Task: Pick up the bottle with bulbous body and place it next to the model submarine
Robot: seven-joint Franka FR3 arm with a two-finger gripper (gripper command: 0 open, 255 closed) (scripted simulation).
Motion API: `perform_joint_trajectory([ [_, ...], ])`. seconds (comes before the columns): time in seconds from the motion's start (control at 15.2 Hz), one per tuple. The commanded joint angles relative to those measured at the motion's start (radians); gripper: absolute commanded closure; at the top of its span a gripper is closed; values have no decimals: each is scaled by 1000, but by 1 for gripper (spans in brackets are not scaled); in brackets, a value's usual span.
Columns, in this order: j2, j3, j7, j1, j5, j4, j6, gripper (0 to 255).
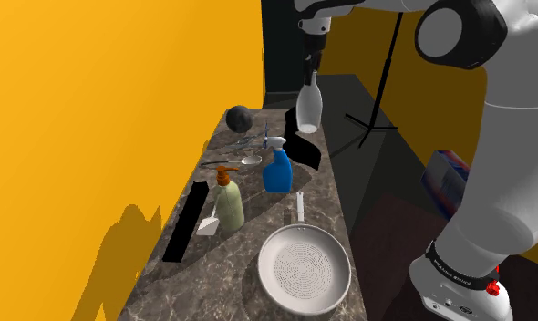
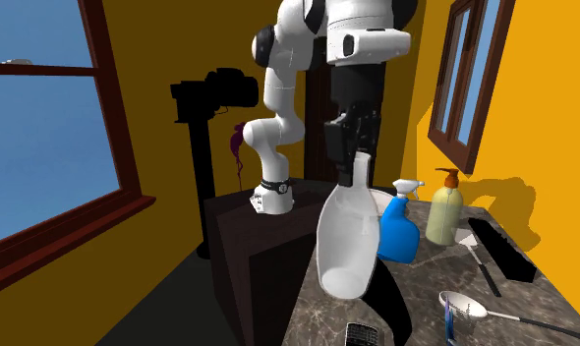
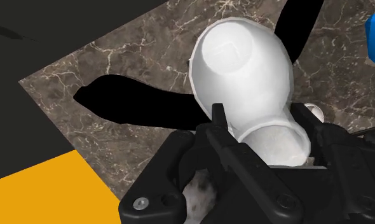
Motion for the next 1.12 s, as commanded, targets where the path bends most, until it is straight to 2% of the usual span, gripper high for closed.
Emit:
perform_joint_trajectory([
  [0.0, -14, 13, 44, 31, -9, -22, 12, 255],
  [0.53, -42, 72, 221, 150, -39, -58, 27, 255],
  [1.06, -4, 130, 392, 259, -59, -1, 13, 255],
])
